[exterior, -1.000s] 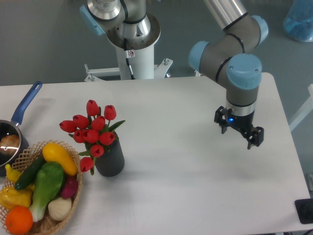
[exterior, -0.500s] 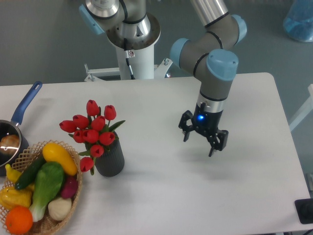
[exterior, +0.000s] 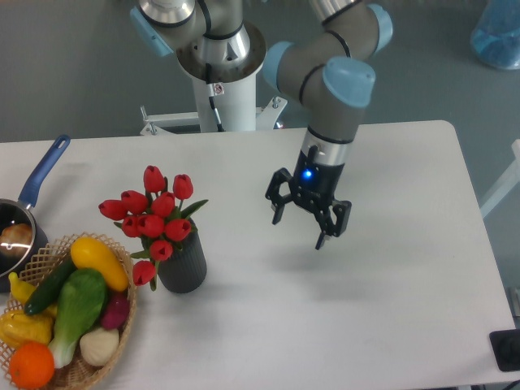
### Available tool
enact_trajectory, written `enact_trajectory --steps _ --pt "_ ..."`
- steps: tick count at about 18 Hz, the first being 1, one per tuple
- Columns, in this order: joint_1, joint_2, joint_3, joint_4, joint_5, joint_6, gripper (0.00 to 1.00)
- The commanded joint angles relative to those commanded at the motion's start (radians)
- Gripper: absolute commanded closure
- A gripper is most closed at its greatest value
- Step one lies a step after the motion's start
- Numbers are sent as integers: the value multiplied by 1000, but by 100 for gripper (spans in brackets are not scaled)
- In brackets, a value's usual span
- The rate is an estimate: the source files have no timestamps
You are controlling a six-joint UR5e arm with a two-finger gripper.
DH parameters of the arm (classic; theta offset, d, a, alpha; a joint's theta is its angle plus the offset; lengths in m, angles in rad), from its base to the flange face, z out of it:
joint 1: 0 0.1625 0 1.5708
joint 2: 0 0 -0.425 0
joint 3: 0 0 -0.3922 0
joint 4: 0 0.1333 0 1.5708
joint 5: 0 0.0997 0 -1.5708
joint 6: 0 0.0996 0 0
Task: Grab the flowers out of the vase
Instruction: 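Move the open gripper toward the red tulips in the black vase, then lower the gripper around the tulip stems above the vase rim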
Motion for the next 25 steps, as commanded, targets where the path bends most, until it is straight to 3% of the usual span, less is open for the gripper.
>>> enact_trajectory --steps 3,8,12,25 --pt "-25 23 -14 0 -55 2 0" --pt "-29 29 -20 -2 -250 -9 0" --pt "-34 26 -61 -6 -331 -9 0" --pt "-129 -43 -42 -3 -402 -46 0"
